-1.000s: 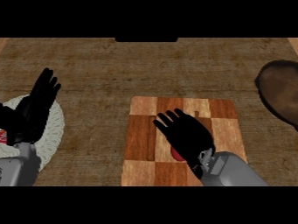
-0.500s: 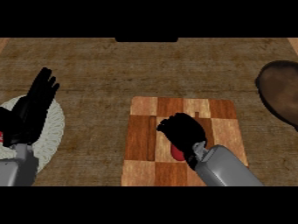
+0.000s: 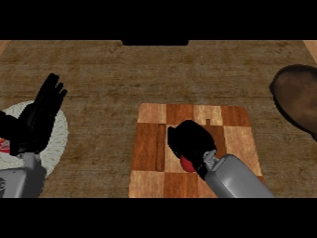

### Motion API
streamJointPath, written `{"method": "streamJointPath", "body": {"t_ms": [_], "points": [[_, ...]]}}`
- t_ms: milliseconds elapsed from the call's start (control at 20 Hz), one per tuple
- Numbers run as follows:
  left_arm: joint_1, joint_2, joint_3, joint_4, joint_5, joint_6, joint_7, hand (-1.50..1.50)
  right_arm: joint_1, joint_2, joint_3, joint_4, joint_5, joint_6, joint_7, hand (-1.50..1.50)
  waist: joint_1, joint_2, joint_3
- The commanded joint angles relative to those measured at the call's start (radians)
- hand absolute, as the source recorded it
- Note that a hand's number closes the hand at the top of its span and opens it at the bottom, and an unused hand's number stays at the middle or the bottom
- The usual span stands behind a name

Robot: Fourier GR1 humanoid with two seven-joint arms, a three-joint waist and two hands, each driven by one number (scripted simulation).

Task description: Pick the tomato from the cutting board and place it in the pan

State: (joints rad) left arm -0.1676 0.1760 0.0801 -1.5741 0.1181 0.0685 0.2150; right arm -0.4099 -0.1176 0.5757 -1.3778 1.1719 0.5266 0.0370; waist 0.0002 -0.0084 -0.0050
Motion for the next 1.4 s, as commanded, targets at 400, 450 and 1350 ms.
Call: {"method": "streamJointPath", "body": {"t_ms": [400, 450, 1350], "points": [[0.010, 0.009, 0.023, -0.007, 0.001, 0.003, 0.009, 0.00, 0.037, 0.115, -0.467, 0.051, -0.066, -0.108, 0.436, 1.50, -0.017, 0.009, 0.006], [0.049, 0.006, 0.018, -0.001, -0.001, -0.012, -0.025, 0.00, 0.018, 0.113, -0.494, 0.040, -0.046, -0.118, 0.462, 1.50, -0.009, 0.008, 0.005], [-0.014, -0.024, -0.007, 0.015, -0.018, -0.007, 0.003, 0.00, -0.191, -0.024, -0.474, -0.421, 0.183, -0.052, 0.662, 1.50, -0.004, 0.007, 0.005]]}}
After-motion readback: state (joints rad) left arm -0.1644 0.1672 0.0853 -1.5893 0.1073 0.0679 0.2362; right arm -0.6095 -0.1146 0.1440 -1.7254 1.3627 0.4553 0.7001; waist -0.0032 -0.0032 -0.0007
